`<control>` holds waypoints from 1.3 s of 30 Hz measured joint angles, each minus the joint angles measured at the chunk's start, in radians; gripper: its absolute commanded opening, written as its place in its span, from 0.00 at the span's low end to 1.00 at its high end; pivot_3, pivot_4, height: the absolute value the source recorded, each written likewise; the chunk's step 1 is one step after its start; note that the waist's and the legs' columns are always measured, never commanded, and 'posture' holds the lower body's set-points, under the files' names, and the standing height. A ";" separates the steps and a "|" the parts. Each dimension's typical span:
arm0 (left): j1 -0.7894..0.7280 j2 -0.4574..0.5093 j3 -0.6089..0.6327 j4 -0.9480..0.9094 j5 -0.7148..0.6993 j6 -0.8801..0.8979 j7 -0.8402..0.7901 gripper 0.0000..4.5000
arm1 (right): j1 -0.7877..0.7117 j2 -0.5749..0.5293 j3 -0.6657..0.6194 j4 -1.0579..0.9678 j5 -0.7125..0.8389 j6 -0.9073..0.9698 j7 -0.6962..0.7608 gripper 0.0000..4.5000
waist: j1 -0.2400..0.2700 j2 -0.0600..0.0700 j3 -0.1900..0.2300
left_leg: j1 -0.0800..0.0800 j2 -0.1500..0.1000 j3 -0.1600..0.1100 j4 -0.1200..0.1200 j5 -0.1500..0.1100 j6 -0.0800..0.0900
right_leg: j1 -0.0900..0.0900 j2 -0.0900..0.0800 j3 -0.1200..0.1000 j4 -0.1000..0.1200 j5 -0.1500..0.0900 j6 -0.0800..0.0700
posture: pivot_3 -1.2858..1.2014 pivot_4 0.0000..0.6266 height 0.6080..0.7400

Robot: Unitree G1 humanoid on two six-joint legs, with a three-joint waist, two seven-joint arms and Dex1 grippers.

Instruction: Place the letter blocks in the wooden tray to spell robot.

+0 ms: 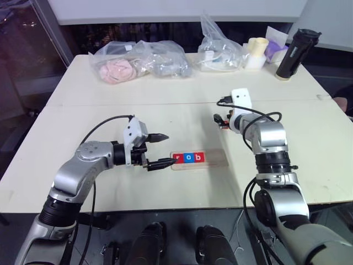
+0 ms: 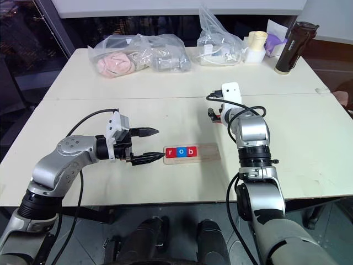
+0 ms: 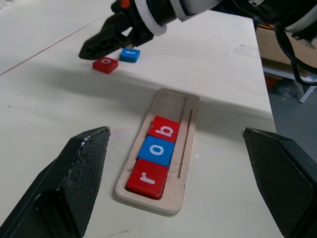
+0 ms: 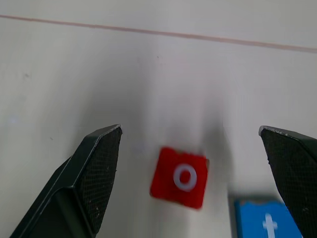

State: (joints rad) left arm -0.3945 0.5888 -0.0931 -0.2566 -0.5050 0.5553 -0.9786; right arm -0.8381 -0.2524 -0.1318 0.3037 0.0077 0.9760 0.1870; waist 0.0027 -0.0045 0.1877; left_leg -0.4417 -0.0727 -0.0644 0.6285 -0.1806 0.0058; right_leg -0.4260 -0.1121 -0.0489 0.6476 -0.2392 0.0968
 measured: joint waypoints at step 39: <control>0.010 -0.003 -0.001 -0.019 0.003 -0.001 0.024 1.00 | 0.003 0.078 -0.009 0.060 0.057 0.001 -0.110 0.26 | -0.020 0.000 0.000 | 0.001 0.001 0.001 0.000 0.000 0.000 | 0.000 0.001 0.002 0.001 0.000 0.000 | 0.52 0.24 0.88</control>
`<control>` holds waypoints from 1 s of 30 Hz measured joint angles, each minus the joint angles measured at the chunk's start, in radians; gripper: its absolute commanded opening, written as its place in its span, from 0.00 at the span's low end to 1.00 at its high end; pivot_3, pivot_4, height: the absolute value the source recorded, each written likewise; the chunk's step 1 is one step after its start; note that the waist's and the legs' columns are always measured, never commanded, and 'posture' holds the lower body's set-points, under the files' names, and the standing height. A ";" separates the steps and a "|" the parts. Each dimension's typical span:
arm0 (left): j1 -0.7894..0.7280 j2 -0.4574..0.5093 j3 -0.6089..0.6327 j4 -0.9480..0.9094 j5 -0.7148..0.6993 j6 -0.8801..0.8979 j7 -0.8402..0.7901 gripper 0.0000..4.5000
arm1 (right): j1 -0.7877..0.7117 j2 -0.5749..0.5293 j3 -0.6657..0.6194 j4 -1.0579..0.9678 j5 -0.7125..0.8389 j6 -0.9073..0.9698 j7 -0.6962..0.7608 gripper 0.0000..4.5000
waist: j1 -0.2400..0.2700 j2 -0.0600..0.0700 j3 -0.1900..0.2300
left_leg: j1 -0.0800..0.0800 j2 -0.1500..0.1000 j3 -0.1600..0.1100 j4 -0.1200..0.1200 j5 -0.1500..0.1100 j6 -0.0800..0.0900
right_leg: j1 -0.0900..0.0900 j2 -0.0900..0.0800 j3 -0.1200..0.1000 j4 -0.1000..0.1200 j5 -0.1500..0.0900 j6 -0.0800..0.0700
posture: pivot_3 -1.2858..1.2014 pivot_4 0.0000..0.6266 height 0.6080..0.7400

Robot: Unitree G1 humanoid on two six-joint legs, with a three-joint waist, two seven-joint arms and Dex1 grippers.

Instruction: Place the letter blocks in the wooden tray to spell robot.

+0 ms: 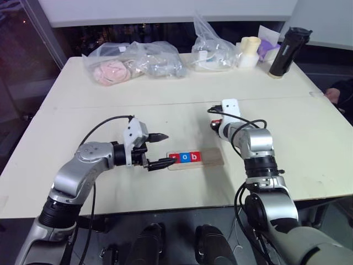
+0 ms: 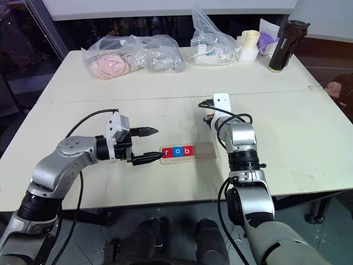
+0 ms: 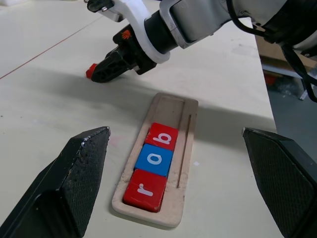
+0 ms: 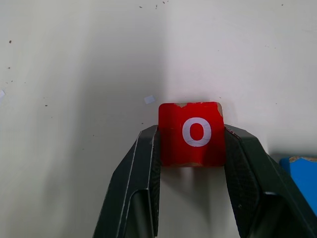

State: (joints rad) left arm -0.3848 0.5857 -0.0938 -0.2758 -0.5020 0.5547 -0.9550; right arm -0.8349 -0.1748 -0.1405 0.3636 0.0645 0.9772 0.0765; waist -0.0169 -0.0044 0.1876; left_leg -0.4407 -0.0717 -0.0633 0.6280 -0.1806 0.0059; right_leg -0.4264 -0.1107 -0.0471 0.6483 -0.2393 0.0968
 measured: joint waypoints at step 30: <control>-0.016 -0.026 -0.021 0.065 0.022 -0.040 -0.047 1.00 | 0.613 -0.122 -0.061 -1.105 0.147 0.630 0.010 0.26 | 0.007 0.001 0.000 | -0.002 0.000 0.002 -0.002 -0.001 0.000 | -0.002 -0.004 0.004 -0.005 -0.004 -0.002 | 0.52 0.24 0.88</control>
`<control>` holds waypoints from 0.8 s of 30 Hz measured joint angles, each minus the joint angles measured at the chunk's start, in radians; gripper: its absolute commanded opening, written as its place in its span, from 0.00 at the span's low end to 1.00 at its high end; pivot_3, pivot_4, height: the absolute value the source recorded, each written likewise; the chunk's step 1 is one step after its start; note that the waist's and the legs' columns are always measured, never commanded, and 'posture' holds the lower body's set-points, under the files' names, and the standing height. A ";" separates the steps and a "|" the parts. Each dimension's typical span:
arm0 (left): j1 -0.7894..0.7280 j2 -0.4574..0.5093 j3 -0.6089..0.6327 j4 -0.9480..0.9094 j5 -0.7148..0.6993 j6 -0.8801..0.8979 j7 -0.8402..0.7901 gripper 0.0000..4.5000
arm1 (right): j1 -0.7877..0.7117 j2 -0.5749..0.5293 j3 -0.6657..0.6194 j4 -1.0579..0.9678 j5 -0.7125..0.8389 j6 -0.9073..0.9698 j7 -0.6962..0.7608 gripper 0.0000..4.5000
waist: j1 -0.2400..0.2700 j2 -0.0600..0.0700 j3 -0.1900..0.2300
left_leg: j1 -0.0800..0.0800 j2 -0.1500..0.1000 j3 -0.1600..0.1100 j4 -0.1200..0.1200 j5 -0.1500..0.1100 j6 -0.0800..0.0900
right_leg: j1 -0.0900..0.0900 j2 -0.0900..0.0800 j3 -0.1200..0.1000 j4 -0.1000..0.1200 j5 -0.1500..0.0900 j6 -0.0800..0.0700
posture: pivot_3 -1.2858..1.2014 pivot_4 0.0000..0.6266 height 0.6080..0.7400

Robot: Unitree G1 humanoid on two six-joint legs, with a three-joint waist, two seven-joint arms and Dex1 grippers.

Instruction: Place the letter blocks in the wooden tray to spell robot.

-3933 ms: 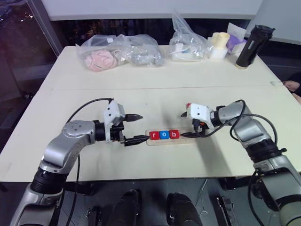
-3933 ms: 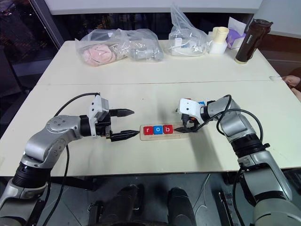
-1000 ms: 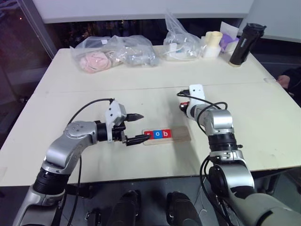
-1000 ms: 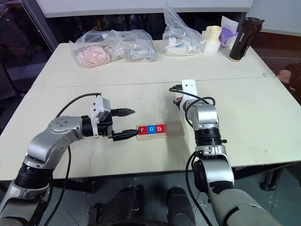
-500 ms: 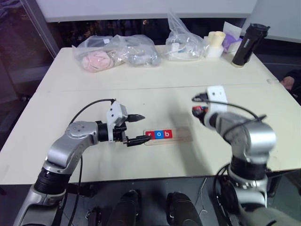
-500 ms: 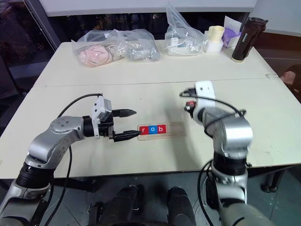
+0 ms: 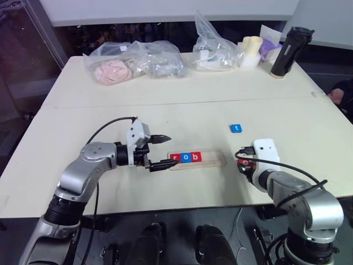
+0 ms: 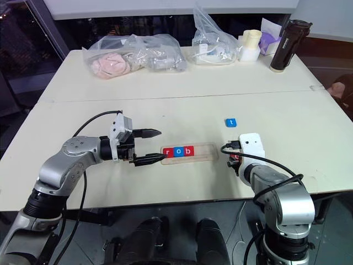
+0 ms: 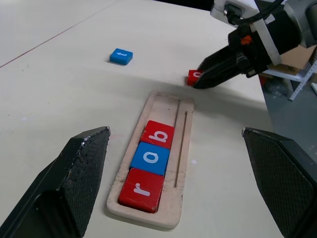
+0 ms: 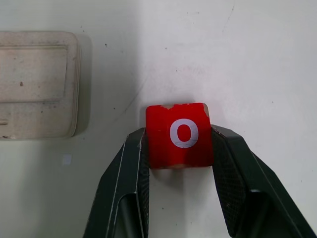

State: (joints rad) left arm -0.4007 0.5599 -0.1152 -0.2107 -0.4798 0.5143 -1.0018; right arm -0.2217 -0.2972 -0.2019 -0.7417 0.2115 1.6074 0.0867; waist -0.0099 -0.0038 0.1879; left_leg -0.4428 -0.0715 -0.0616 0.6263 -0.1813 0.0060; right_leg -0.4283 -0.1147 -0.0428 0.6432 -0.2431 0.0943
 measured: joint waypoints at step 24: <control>0.015 0.018 -0.011 -0.030 0.000 0.002 -0.018 1.00 | -0.056 -0.504 0.157 0.082 0.090 -0.279 0.364 0.99 | 0.001 -0.002 0.001 | 0.000 0.001 0.000 -0.004 -0.001 0.002 | 0.005 0.000 -0.004 -0.010 -0.002 0.004 | 0.52 0.24 0.88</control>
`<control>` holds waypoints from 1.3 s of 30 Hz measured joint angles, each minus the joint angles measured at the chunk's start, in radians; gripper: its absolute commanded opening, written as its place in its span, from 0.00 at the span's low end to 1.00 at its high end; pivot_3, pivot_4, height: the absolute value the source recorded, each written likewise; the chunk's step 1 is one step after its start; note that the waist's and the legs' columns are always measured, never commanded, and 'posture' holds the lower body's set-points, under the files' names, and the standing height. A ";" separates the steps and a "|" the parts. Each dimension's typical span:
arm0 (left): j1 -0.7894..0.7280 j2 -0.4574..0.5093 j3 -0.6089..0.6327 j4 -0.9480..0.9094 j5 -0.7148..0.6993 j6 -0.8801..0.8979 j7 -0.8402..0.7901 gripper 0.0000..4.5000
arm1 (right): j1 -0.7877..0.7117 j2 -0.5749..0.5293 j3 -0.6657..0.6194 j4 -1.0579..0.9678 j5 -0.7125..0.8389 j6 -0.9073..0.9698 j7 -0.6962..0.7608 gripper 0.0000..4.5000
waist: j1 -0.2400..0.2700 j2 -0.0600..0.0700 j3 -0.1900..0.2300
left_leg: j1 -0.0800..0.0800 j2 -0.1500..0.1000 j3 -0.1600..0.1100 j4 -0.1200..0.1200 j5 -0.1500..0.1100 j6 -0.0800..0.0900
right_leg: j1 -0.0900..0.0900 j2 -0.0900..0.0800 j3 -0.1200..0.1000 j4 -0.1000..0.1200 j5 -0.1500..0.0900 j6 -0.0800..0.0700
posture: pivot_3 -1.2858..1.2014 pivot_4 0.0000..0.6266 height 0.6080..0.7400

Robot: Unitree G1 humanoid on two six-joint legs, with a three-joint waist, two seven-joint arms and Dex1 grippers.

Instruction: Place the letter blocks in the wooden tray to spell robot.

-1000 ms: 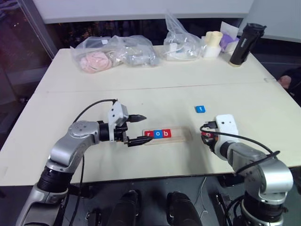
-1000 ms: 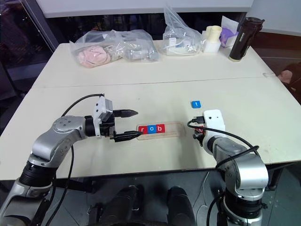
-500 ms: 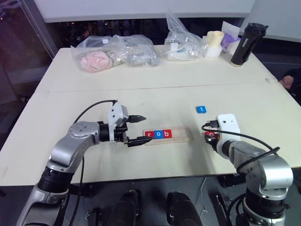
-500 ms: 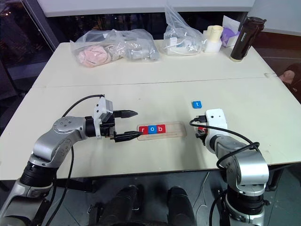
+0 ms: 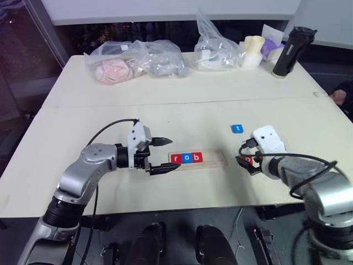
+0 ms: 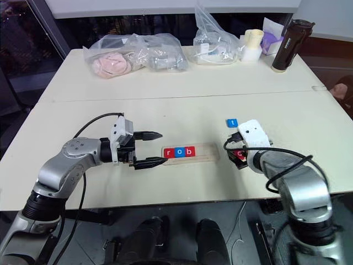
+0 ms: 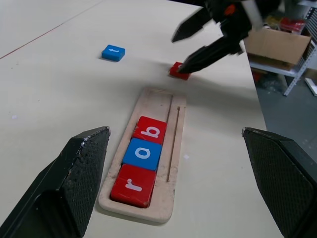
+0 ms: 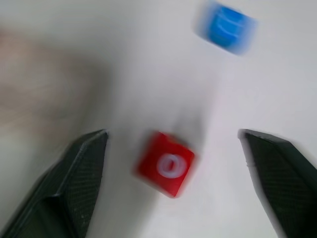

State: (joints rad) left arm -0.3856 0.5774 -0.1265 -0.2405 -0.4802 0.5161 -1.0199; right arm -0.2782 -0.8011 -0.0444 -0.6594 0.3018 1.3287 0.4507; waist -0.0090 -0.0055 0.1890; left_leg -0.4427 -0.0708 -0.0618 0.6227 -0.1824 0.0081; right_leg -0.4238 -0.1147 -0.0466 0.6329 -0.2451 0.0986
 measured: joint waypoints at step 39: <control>-0.008 0.015 -0.003 -0.012 -0.004 0.008 0.020 1.00 | -0.112 -0.151 0.147 0.874 -0.147 -1.069 0.773 0.25 | 0.020 -0.001 0.001 | 0.000 -0.001 0.001 0.006 -0.003 0.003 | 0.003 -0.001 0.003 -0.002 0.005 -0.001 | 0.52 0.24 0.88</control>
State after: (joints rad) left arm -0.3931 0.5922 -0.1299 -0.2528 -0.4842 0.5239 -0.9998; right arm -0.3900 -0.9520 0.1026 0.2150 0.1545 0.2596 1.2239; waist 0.0109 -0.0067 0.1900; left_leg -0.4428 -0.0720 -0.0604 0.6290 -0.1850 0.0114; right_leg -0.4206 -0.1160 -0.0440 0.6311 -0.2398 0.0978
